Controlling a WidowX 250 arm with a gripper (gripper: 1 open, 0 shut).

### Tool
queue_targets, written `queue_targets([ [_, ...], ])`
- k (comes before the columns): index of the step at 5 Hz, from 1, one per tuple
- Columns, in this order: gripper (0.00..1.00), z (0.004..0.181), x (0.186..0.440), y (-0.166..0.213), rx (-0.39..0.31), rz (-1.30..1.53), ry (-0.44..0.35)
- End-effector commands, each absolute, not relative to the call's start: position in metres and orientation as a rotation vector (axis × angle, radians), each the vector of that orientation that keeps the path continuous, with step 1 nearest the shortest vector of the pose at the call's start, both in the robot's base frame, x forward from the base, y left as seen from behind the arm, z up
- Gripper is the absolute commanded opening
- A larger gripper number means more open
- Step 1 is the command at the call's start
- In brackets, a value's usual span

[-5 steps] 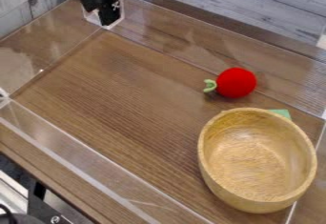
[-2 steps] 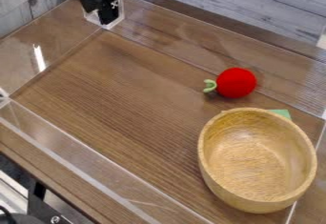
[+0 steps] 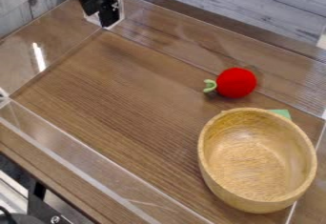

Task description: Move the red object to the right side of the table

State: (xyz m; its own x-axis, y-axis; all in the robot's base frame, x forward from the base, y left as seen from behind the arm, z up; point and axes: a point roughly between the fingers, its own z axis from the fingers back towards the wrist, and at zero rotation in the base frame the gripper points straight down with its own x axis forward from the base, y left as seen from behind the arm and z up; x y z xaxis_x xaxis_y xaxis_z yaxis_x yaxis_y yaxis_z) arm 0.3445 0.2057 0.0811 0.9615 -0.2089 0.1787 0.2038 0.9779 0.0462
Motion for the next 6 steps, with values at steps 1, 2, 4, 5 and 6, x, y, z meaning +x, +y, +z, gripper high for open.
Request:
queue_targets([
  [1,1.00,0.102,0.350,0.214,0.067,-0.203,-0.229],
  [2,1.00,0.101,0.351,0.214,0.064,-0.203,-0.226],
  [4,1.00,0.100,0.351,0.213,0.058,-0.202,-0.222],
  [5,1.00,0.099,0.353,0.197,0.041,-0.226,-0.216],
  [6,1.00,0.097,0.354,0.180,0.024,-0.250,-0.211],
])
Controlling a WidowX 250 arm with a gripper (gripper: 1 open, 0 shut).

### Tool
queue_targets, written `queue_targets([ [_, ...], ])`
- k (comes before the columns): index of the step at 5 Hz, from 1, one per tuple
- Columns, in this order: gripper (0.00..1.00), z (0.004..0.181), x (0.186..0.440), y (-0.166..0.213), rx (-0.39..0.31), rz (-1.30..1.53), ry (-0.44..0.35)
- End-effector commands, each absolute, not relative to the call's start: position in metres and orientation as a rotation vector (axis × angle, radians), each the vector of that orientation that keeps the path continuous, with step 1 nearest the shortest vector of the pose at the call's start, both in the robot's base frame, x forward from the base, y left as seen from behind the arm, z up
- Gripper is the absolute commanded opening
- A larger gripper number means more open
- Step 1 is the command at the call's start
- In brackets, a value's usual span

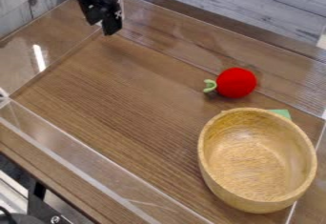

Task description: Move the red object to the right side of the table

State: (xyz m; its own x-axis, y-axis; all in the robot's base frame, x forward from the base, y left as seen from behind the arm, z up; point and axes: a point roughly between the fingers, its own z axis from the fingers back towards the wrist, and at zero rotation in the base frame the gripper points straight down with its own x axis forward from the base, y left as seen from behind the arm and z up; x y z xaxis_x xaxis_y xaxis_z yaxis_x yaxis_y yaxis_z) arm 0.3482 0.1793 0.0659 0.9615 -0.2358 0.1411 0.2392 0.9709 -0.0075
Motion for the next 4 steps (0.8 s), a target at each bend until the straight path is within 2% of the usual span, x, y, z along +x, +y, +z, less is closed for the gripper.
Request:
queue_targets([
  [1,1.00,0.096,0.357,0.158,0.005,-0.278,-0.208],
  [4,1.00,0.096,0.368,0.082,-0.047,-0.383,-0.197],
])
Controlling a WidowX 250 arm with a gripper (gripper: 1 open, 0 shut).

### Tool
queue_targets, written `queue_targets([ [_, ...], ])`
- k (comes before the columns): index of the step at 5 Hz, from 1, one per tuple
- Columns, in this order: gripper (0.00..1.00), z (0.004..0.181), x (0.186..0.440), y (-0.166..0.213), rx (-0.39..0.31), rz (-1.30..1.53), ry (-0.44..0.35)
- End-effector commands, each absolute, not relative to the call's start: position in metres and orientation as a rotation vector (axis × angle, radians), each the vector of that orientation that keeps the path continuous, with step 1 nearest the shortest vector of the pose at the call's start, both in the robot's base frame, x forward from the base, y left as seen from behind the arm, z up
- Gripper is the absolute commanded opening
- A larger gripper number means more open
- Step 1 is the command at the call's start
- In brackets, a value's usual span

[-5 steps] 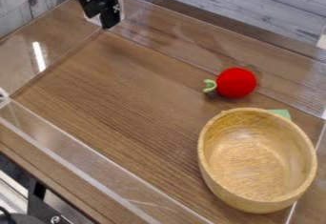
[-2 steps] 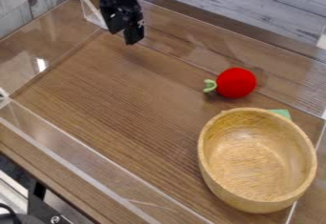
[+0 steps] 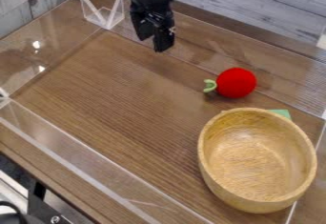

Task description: Move the red object to the right side of the table

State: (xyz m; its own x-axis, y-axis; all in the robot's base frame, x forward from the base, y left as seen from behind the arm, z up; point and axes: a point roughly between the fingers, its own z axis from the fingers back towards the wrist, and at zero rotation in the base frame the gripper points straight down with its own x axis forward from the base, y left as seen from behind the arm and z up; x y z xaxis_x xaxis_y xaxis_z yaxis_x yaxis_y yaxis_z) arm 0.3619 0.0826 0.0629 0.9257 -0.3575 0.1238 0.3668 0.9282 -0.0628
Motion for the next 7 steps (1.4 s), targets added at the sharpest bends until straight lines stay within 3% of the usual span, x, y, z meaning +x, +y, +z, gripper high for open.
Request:
queue_targets([
  [1,1.00,0.097,0.370,0.065,-0.053,-0.413,-0.201],
  [3,1.00,0.099,0.373,0.024,-0.052,-0.491,-0.209],
  [7,1.00,0.082,0.372,-0.015,-0.047,-0.534,-0.175],
])
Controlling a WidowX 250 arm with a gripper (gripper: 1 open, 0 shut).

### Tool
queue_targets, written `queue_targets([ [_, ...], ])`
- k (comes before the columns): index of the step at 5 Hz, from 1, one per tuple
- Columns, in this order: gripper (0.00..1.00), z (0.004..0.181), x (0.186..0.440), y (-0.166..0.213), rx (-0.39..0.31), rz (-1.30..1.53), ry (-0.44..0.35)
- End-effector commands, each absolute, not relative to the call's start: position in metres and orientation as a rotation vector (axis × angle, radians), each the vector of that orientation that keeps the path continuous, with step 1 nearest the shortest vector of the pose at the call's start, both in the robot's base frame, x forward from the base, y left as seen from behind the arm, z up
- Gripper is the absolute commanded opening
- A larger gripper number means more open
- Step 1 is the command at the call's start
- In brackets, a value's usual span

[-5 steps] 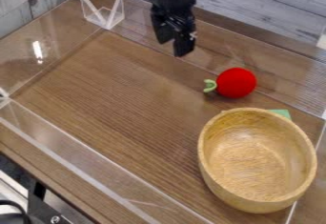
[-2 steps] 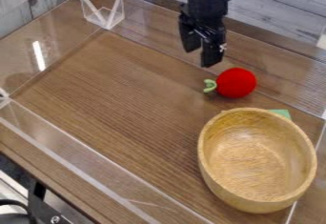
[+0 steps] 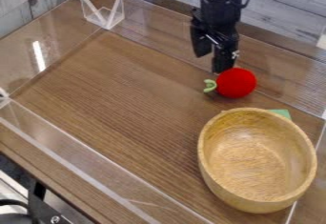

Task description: Move the red object to the right side of the table

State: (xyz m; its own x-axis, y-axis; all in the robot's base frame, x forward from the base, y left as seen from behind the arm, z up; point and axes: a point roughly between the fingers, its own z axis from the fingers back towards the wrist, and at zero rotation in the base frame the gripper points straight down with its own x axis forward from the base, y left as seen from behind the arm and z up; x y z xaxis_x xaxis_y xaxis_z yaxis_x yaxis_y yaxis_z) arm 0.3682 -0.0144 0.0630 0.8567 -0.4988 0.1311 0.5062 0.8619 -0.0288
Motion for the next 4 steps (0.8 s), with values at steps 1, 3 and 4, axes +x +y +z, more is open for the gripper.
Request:
queue_targets([
  [1,1.00,0.078,0.372,-0.024,-0.043,-0.542,-0.163],
  [3,1.00,0.067,0.373,-0.034,-0.039,-0.540,-0.133],
  [4,1.00,0.062,0.375,-0.037,-0.037,-0.538,-0.122],
])
